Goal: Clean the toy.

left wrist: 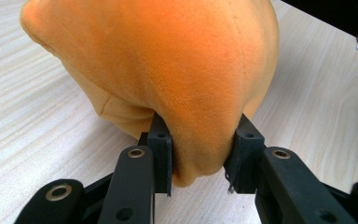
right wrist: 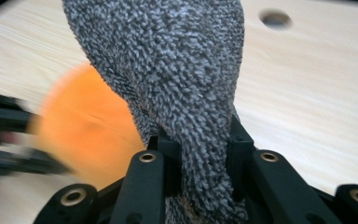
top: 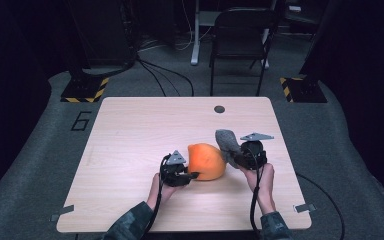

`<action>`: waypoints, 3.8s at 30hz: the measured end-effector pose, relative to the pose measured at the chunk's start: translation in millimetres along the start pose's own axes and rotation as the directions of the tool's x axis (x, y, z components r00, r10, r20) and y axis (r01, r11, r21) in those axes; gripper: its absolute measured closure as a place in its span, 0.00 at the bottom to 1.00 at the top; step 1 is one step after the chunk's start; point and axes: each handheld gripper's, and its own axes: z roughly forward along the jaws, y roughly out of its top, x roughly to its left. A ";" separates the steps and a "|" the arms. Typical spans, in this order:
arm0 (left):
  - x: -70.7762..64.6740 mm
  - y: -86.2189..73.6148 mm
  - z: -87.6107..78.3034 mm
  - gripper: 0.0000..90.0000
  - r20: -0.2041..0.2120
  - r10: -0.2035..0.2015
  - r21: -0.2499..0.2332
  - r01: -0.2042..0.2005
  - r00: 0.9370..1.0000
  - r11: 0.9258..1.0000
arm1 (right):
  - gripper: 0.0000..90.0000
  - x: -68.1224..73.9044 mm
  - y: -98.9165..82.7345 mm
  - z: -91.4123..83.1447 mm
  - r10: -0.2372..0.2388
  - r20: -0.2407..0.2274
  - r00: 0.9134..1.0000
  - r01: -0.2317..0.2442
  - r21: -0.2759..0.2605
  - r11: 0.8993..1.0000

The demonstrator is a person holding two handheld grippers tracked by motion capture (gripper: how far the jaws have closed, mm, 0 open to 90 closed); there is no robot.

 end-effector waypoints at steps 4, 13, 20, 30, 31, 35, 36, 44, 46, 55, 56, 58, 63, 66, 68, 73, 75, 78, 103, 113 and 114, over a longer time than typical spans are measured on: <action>-0.1 0.0 0.2 0.75 -0.003 0.008 0.000 -0.008 1.000 1.000 | 0.82 26.7 9.3 -7.2 -0.033 -0.064 0.997 0.029 -0.058 0.998; -1.3 0.1 0.4 0.75 -0.010 0.015 0.005 -0.015 1.000 1.000 | 0.82 57.6 6.9 10.0 -0.085 -0.179 0.980 0.078 -0.043 0.996; -1.4 -0.2 1.3 0.75 -0.009 0.018 0.007 -0.018 1.000 1.000 | 0.81 53.2 -1.1 23.7 -0.095 -0.143 0.985 0.098 0.012 0.995; -1.7 -0.4 1.3 0.75 -0.005 0.007 0.005 -0.007 1.000 1.000 | 0.81 40.0 -2.8 22.0 -0.094 -0.100 0.990 0.097 0.027 0.995; -1.7 -0.4 1.3 0.75 -0.005 0.007 0.006 -0.007 1.000 1.000 | 0.81 38.1 -2.9 22.1 -0.094 -0.097 0.991 0.097 0.028 0.995; -1.7 -0.5 1.3 0.75 -0.005 0.007 0.006 -0.007 1.000 1.000 | 0.81 28.6 -4.6 21.6 -0.078 -0.070 0.995 0.081 0.035 0.996; -2.0 -0.5 1.6 0.75 -0.005 0.001 0.000 -0.001 1.000 1.000 | 0.81 26.2 -5.1 21.7 -0.071 -0.070 0.995 0.074 0.038 0.997; -1.8 -0.4 1.5 0.75 -0.005 0.010 0.002 -0.010 1.000 1.000 | 0.81 7.6 -11.0 25.7 -0.039 -0.030 0.999 0.041 0.059 0.997; -1.9 -0.5 1.5 0.75 -0.006 0.006 0.004 -0.006 1.000 1.000 | 0.81 5.0 -12.3 27.1 -0.022 -0.015 1.000 0.023 0.069 0.997; -2.1 -0.6 1.7 0.75 -0.002 0.008 0.005 -0.008 1.000 1.000 | 0.81 -11.0 -23.8 39.8 0.021 0.030 0.999 -0.024 0.127 0.992; -2.2 -0.7 1.9 0.75 -0.003 0.008 0.004 -0.008 1.000 1.000 | 0.81 -12.6 -25.2 41.4 0.026 0.034 0.999 -0.030 0.135 0.990; -2.4 -0.8 2.1 0.75 -0.005 0.008 0.003 -0.008 1.000 1.000 | 0.81 -15.3 -27.9 44.8 0.034 0.037 0.999 -0.039 0.147 0.988; -2.3 -0.9 2.1 0.75 -0.004 0.008 0.002 -0.008 1.000 1.000 | 0.81 -18.9 -33.5 53.0 0.042 0.053 0.998 -0.052 0.182 0.982; -2.2 -0.9 1.8 0.75 -0.002 0.007 0.003 -0.007 1.000 1.000 | 0.81 -20.6 -38.7 60.3 0.032 0.078 0.996 -0.049 0.229 0.972; -2.0 -0.8 1.5 0.75 -0.001 0.007 0.005 -0.007 1.000 1.000 | 0.81 -21.6 -43.3 67.6 0.012 0.089 0.996 -0.035 0.264 0.964; -2.0 -1.0 1.5 0.75 -0.002 0.005 0.003 -0.005 1.000 1.000 | 0.81 -18.4 -45.0 72.8 -0.001 0.099 0.995 -0.028 0.290 0.957; -1.9 -0.9 1.5 0.75 -0.003 0.011 0.003 -0.011 1.000 1.000 | 0.81 -20.0 -45.1 72.9 -0.004 0.094 0.996 -0.022 0.281 0.959; -1.6 -0.8 1.2 0.75 -0.004 0.009 0.002 -0.009 1.000 1.000 | 0.81 -22.2 -43.5 69.2 0.009 0.096 0.995 -0.035 0.276 0.960; 0.6 -1.1 1.2 0.74 -0.004 0.013 0.006 -0.013 1.000 1.000 | 0.82 35.4 10.2 -12.0 -0.110 0.012 0.994 0.111 -0.071 0.991; 3.0 -3.2 2.8 0.71 0.002 -0.012 0.007 0.012 1.000 1.000 | 0.83 35.2 -7.5 28.7 -0.096 0.009 0.995 0.095 0.027 0.995; 3.0 -3.0 2.4 0.69 0.002 -0.004 0.009 0.004 1.000 1.000 | 0.83 34.5 -7.9 28.7 -0.090 0.011 0.996 0.090 0.032 0.995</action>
